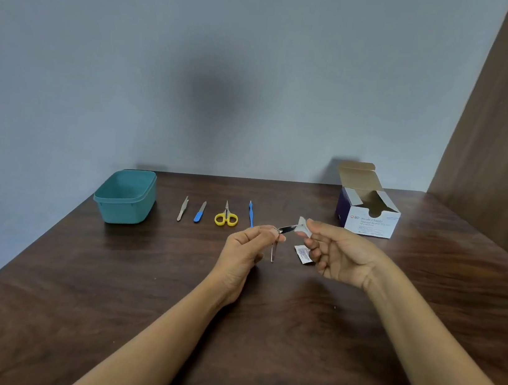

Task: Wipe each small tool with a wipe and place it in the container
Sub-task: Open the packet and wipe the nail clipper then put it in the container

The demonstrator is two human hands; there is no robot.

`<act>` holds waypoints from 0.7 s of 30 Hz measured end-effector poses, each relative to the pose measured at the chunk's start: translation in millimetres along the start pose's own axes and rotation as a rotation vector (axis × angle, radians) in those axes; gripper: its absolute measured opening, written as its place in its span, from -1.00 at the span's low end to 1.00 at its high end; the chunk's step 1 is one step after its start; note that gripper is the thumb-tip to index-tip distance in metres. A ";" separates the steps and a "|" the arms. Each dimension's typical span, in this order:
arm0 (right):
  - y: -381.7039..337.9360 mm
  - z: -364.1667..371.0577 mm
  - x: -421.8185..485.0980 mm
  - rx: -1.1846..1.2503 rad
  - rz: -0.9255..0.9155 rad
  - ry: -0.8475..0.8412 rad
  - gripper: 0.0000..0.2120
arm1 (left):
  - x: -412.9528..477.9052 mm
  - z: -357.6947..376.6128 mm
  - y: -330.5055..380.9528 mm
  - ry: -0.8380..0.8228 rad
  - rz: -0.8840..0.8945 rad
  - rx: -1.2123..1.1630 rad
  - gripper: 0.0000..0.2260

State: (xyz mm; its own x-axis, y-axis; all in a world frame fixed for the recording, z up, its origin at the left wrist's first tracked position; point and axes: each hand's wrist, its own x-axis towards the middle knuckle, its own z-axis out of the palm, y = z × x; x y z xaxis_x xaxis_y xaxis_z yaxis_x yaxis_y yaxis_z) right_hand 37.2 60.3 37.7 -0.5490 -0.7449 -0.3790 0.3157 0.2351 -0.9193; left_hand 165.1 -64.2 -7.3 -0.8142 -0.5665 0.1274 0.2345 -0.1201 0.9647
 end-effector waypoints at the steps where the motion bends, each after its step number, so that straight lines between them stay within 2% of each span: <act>1: -0.1 -1.8 0.1 -0.013 0.006 -0.007 -0.78 | 0.5 -1.0 1.1 0.007 0.026 0.058 -0.87; 5: 1.1 -6.5 1.5 -0.058 0.026 -0.020 -0.80 | 4.7 -10.4 3.3 0.015 0.192 0.343 -0.89; 10: 3.5 -8.1 4.9 -0.121 0.016 0.017 -0.84 | 5.3 -17.8 1.3 0.019 0.312 0.623 -0.94; 15: 5.2 -7.9 5.7 -0.202 0.009 0.068 -0.85 | 7.5 -21.2 -2.8 -0.013 0.582 0.857 -0.93; 19: 6.9 -4.2 5.8 -0.189 -0.033 0.098 -0.86 | 8.3 -18.7 -6.9 0.046 0.664 0.861 -0.83; 21: 9.3 -0.1 6.9 -0.146 -0.074 0.116 -0.87 | 8.0 -15.5 -6.8 0.100 0.630 0.768 -0.89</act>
State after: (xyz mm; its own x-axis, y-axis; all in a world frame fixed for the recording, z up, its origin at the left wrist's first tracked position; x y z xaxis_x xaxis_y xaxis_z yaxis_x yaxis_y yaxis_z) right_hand 36.3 57.4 26.6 -0.6546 -0.6887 -0.3119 0.1599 0.2771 -0.9474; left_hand 165.2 -80.5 -16.4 -0.6024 -0.4160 0.6812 0.1718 0.7659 0.6196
